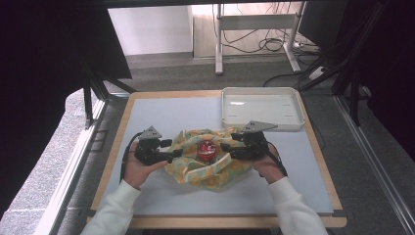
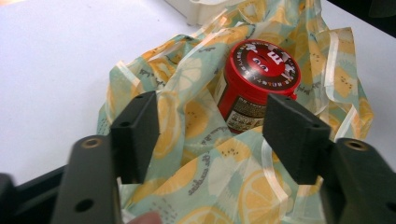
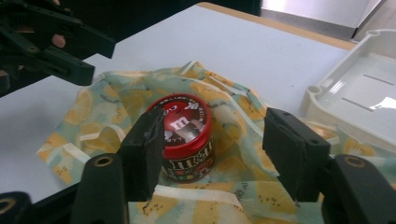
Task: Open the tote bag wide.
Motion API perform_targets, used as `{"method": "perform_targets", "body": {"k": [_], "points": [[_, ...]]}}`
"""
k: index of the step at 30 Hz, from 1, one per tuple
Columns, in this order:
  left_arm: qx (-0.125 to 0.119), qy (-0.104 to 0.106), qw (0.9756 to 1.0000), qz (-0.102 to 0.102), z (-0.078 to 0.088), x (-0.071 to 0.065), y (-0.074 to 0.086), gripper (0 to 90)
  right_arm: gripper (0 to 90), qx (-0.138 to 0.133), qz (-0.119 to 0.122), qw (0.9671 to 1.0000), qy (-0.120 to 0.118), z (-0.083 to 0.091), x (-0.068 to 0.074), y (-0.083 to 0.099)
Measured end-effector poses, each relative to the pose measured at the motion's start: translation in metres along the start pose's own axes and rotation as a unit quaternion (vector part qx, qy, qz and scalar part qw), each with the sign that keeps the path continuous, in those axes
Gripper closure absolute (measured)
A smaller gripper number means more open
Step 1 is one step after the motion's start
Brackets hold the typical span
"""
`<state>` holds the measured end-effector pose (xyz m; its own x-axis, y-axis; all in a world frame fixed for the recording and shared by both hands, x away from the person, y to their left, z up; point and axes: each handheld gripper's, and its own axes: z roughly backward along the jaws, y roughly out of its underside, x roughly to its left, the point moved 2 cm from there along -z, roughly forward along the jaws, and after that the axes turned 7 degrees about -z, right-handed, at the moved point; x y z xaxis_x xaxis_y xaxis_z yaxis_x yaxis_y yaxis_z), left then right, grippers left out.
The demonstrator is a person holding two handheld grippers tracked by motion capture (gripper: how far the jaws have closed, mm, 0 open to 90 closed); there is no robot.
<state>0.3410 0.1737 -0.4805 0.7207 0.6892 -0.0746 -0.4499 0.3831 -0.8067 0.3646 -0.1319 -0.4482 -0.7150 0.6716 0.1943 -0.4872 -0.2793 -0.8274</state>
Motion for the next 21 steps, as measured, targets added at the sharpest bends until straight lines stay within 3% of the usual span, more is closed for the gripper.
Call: {"method": "perform_targets", "body": {"k": [9, 14, 21], "points": [[0.019, 0.004, 0.9993, -0.032, -0.021, -0.005, -0.01, 58.3, 52.0, 0.012, 0.003, 0.9999, -0.005, -0.007, 0.001, -0.001], [0.037, 0.021, 0.9987, -0.028, -0.032, -0.002, -0.009, 78.1, 67.2, 0.033, 0.006, 0.9994, -0.01, -0.017, 0.001, 0.001], [0.051, 0.037, 0.9976, -0.029, -0.045, 0.002, -0.012, 90.0, 84.4, 0.053, 0.017, 0.9983, -0.015, -0.026, 0.003, 0.0]]}}
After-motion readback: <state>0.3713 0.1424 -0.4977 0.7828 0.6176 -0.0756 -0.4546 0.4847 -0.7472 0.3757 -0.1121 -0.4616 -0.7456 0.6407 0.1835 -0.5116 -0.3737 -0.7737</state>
